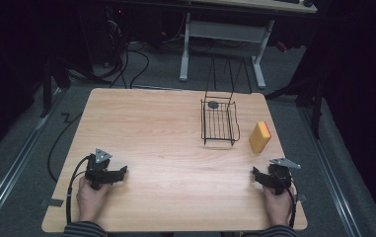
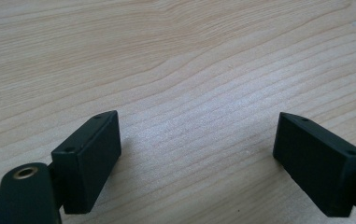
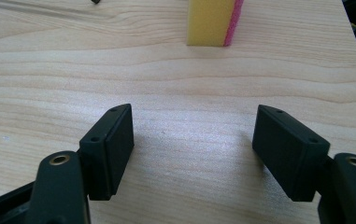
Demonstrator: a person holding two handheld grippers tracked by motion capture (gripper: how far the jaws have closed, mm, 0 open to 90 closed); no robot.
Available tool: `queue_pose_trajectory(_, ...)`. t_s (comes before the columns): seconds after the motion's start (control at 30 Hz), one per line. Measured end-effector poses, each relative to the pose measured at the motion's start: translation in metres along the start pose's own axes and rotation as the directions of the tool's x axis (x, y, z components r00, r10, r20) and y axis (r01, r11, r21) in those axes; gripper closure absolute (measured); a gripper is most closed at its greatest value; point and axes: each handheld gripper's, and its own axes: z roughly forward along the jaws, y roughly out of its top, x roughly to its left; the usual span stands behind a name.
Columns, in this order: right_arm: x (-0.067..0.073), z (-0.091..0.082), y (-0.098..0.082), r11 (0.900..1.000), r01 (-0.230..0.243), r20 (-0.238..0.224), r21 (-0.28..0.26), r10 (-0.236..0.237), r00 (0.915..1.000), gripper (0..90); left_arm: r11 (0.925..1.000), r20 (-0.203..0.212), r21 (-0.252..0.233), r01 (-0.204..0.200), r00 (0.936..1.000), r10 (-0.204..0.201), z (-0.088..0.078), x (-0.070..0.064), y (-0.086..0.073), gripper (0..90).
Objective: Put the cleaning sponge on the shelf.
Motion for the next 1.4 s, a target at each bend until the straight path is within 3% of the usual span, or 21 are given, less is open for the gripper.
queue_pose_trajectory(0.83, 0.0002, 0.0003, 0.0002, 1.0, 0.005, -0.007, -0.002, -0.005, 1.0, 29.3, 1.0, -0.003, -0.001, 0.001, 1.0, -0.001, 0.0002, -0.0003, 0.0002, 15.7)
queue_pose_trajectory(1.4, 0.0037, -0.0017, -0.0011, 1.0, 0.021, -0.023, 0.015, -0.02, 0.9995, 22.6, 1.0, -0.003, -0.001, 0.002, 1.0, -0.002, 0.0003, -0.0004, 0.0002, 15.6)
